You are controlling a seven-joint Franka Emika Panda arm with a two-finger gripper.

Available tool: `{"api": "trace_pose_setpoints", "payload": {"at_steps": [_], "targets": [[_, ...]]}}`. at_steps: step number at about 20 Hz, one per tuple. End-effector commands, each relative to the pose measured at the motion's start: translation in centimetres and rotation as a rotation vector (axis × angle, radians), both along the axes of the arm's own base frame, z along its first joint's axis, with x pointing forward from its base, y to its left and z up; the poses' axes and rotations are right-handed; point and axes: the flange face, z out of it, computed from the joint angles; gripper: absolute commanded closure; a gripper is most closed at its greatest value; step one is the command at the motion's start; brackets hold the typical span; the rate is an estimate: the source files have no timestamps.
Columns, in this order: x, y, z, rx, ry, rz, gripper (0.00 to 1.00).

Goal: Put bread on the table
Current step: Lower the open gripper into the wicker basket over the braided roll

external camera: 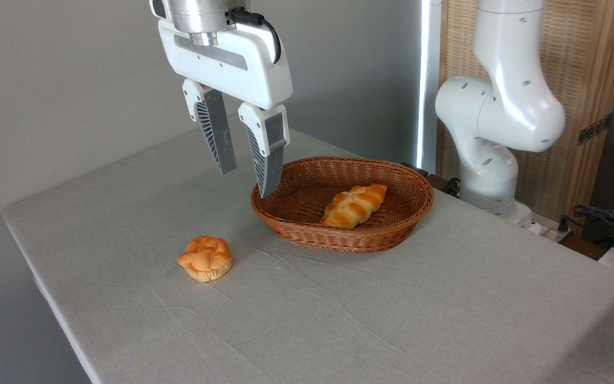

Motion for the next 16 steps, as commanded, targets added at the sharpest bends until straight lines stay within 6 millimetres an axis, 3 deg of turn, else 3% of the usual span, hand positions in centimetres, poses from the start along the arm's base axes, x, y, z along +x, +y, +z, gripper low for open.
{"api": "trace_pose_setpoints", "payload": {"at_steps": [1,9,11,16], "targets": [[-0.4,0.3,1.2,0.005,-0.028,-0.009,0.00],[-0.5,0.3,0.9,0.007,-0.022,-0.009,0.00],[-2.3,0.3,0.5,0.007,-0.012,-0.012,0.00],[-9.4,0.0,-1.4,0.006,-0.079,-0.017,0.00]]}}
